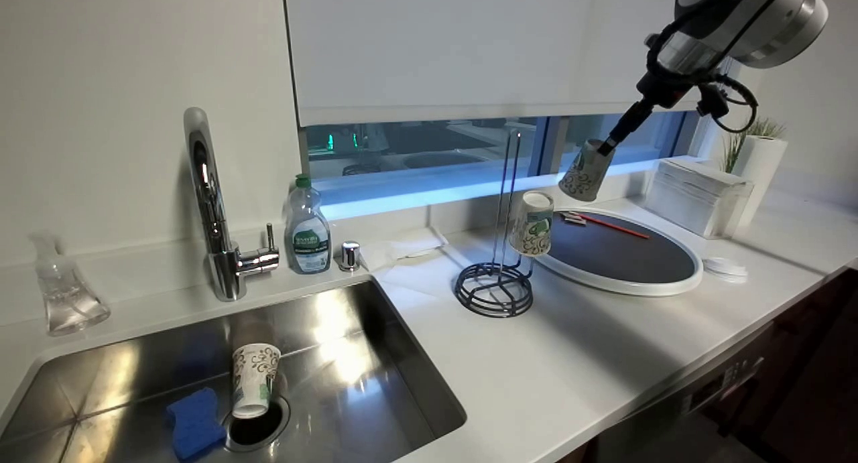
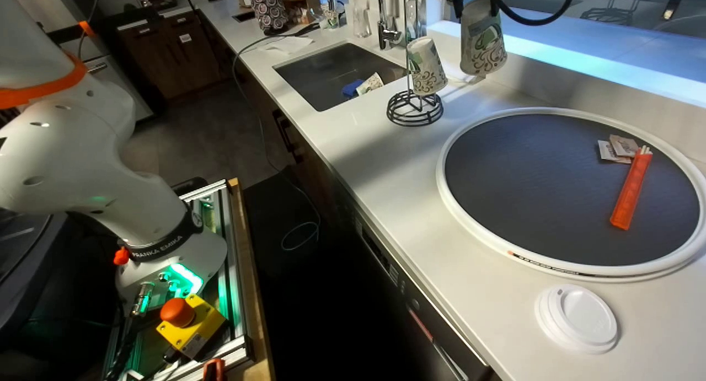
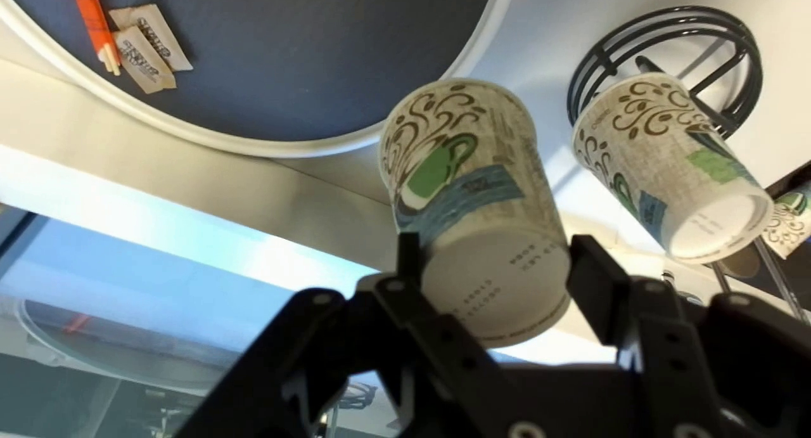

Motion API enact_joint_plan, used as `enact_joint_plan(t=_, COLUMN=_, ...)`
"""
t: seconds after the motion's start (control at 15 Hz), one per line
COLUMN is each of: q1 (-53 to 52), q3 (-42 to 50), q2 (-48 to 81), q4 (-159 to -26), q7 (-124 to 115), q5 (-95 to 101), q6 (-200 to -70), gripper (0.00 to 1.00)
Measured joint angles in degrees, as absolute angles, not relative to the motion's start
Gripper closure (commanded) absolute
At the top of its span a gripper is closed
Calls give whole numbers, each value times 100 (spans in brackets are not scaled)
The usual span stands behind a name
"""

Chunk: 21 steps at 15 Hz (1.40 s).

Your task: Put the coffee cups on the silver holder.

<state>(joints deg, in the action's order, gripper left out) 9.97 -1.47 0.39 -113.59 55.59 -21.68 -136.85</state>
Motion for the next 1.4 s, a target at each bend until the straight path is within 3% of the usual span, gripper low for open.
enact_joint_plan(t=1.0, q1=191, q3=129, q2=-786, q4=-11369, q7=5411, q5=-1413, q6=-12596, gripper=65)
enact_joint_plan(t=1.07, q1=132, q3=103, q2=-779, q4=-11361, q7=5333, q5=-1332, q6=-12596, gripper=40)
enact_joint_plan(t=1.4, q1=-10, q3=54, q2=-662, q4=-11344, q7=5187, q5=-1300, q6=-12592, gripper=40)
